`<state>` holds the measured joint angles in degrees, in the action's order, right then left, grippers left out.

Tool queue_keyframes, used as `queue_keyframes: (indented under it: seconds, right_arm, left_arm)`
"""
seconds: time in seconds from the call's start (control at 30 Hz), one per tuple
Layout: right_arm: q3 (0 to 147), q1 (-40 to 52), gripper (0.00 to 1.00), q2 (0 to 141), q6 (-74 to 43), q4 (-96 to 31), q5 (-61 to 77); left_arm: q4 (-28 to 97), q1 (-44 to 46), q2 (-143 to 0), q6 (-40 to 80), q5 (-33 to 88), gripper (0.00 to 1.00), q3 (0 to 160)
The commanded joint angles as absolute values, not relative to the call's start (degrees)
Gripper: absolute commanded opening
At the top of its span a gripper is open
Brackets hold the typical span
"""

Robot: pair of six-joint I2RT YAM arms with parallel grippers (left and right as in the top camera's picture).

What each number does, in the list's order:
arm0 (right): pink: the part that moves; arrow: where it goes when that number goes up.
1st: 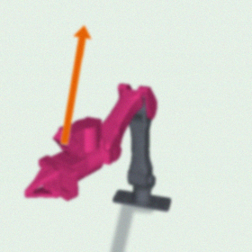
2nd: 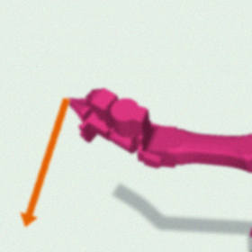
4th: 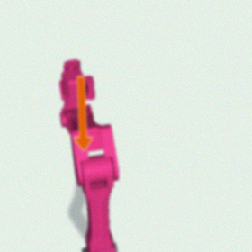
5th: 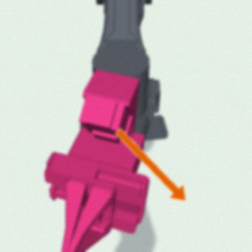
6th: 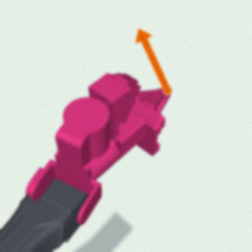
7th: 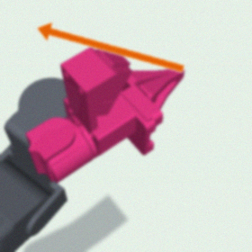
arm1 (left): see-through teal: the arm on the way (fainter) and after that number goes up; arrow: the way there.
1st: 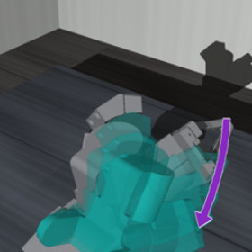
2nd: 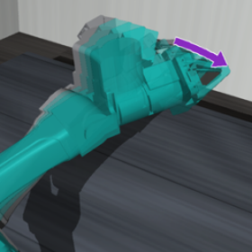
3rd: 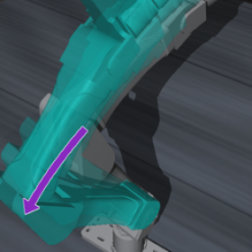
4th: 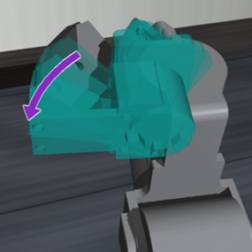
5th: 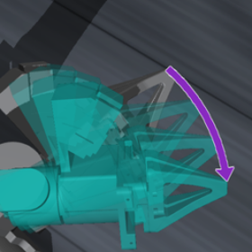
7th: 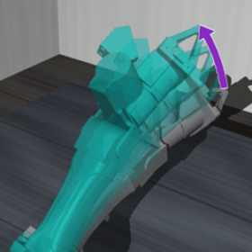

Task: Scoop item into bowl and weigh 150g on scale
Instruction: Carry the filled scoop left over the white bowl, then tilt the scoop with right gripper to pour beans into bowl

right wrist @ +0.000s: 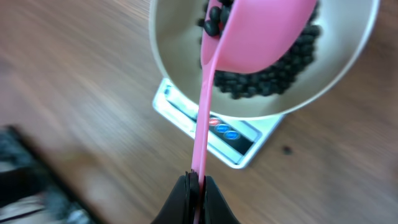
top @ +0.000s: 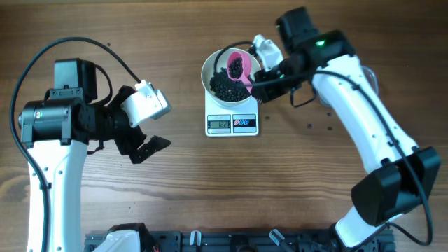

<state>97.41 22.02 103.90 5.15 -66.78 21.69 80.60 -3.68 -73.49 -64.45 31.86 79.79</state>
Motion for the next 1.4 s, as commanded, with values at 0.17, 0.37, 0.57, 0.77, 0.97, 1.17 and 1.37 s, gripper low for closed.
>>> queue_keyframes:
  seconds: [0.17,0.37,0.57,0.77,0.97,1.17,1.37]
  right_arm:
    - [97.1,29.5,0.04,102.4,7.1,-65.2,-3.4]
    - [97.1,32.1,0.04,102.4,7.6,-63.9,-7.3]
    - [97.1,32.9,0.04,102.4,8.7,-63.6,-10.8]
    - [97.1,33.1,0.04,102.4,9.1,-63.5,-10.8]
    - [97.1,33.1,0.05,102.4,9.1,-63.4,-10.7]
    - [97.1,34.0,0.04,102.4,9.1,-63.0,-10.8]
    - [97.1,35.8,0.04,102.4,10.7,-62.0,-14.7]
  left_arm:
    - [80.6,-3.9,-72.9,-65.6,33.1,1.00,80.9]
    - [80.6,-3.9,-72.9,-65.6,33.1,1.00,80.9]
    - [80.6,-3.9,-72.9,-65.6,33.1,1.00,80.9]
    - [80.6,-3.9,-72.9,-65.6,33.1,1.00,80.9]
    - [80.6,-3.9,-72.9,-65.6,33.1,1.00,80.9]
    - [80.6,-3.9,-72.9,-65.6,33.1,1.00,80.9]
    - [80.6,-3.9,-72.9,-65.6,33.1,1.00,80.9]
